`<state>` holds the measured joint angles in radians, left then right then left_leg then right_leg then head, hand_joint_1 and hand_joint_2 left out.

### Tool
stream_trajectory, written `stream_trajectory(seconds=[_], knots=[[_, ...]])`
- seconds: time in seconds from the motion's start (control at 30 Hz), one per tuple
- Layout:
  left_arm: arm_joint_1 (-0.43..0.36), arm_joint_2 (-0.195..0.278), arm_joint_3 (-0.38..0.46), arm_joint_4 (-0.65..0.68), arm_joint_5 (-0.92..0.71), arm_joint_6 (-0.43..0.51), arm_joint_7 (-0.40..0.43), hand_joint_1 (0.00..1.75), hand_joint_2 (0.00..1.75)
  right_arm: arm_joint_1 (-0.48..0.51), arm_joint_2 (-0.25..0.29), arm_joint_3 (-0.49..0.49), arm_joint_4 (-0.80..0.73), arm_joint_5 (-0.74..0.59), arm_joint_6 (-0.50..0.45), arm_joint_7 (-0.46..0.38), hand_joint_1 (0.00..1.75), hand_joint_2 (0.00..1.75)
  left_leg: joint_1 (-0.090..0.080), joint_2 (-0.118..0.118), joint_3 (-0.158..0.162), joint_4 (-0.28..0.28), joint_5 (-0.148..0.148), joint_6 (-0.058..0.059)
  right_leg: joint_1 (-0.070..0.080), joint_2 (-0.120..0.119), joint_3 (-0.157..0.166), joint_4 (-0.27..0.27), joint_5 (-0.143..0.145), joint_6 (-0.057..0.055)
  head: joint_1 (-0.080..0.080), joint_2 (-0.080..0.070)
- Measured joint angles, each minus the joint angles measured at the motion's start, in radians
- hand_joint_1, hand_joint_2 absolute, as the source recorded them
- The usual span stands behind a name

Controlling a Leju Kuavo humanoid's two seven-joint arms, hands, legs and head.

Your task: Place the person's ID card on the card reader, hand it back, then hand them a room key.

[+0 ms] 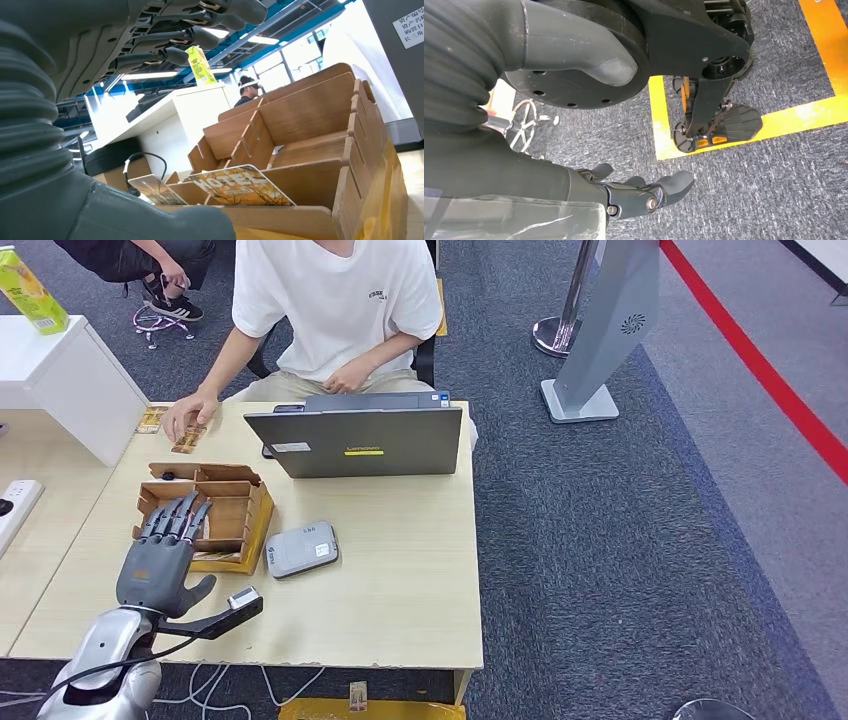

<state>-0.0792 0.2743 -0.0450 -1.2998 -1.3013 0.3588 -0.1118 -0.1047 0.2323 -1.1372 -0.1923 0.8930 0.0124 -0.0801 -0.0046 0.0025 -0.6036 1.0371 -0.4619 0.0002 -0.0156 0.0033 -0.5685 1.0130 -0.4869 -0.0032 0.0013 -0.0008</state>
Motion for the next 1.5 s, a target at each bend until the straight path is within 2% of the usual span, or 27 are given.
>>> stream_trajectory(seconds=[0.47,0.8,1.17,1.3,1.5], knots=[[-0.039,-0.014,-0.013,0.017,0.0,0.0,0.026,0.0,1.75,0.0,0.0,0.0,0.0,0.001,0.0,0.006,0.0,1.75,0.0,0.0,0.0,0.0,0.0,0.0,0.0,0.0,0.0,0.0,0.0,0.0,0.0,0.0],[-0.073,-0.016,-0.016,0.055,-0.004,-0.102,0.1,0.0,1.75,0.0,0.0,0.0,0.0,0.001,0.001,0.007,0.0,1.75,0.0,0.0,0.0,0.0,0.0,0.0,0.0,0.0,0.0,0.0,0.0,0.0,0.0,0.0],[-0.084,-0.016,-0.016,0.092,-0.006,-0.12,0.11,0.0,1.75,0.0,0.0,0.0,0.0,0.001,0.001,0.01,0.0,1.75,0.0,0.0,0.0,0.0,0.0,0.0,0.0,0.0,0.0,0.0,0.0,0.0,0.0,0.0],[-0.085,-0.016,-0.016,0.098,-0.006,-0.122,0.11,1.75,1.75,0.0,0.0,0.0,0.0,0.001,0.001,0.01,0.0,1.75,0.0,0.0,0.0,0.0,0.0,0.0,0.0,0.0,0.0,0.0,0.0,0.0,0.0,0.0],[-0.081,-0.016,-0.016,0.1,0.016,-0.115,0.082,1.75,1.75,0.0,0.0,0.0,0.0,0.001,0.001,0.01,0.0,1.75,0.0,0.0,0.0,0.0,0.0,0.0,0.0,0.0,0.0,0.0,0.0,0.0,0.0,0.0]])
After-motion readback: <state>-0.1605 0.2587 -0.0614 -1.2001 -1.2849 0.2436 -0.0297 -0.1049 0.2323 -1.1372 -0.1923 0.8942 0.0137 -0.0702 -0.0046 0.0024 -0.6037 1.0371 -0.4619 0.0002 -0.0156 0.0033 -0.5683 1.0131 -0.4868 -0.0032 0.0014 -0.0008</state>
